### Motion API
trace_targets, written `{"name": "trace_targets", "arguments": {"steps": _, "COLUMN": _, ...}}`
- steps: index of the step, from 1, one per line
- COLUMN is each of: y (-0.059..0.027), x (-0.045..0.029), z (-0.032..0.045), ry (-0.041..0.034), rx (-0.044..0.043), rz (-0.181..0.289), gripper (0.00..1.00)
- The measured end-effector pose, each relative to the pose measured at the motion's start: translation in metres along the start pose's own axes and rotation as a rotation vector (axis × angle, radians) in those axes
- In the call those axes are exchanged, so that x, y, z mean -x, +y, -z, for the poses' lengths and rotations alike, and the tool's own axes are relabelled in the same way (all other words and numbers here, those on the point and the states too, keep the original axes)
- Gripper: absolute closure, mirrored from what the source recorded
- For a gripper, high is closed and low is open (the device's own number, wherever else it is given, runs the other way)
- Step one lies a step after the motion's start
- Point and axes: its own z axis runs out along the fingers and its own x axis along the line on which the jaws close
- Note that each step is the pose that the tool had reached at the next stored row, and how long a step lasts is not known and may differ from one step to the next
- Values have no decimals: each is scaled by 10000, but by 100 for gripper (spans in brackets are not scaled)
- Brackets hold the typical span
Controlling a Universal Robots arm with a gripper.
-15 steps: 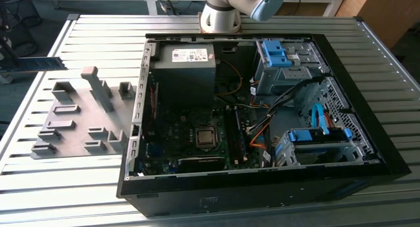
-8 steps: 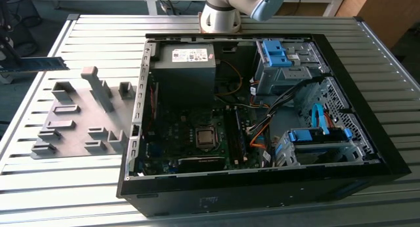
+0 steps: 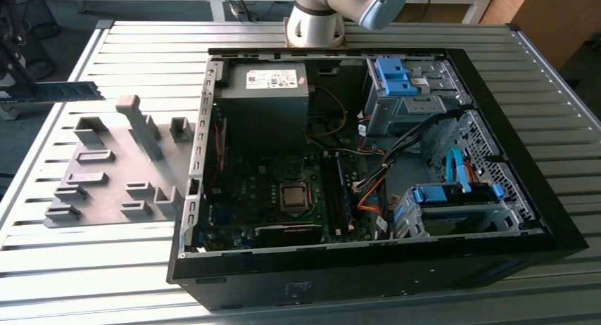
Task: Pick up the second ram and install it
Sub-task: 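Pick up the second ram and move it above second insertion slot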
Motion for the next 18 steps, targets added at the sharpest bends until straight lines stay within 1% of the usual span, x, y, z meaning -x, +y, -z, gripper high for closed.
{"name": "trace_targets", "arguments": {"steps": 18, "y": -102, "x": -2, "z": 4, "ry": 0, "rx": 0, "rz": 0, "gripper": 86}}
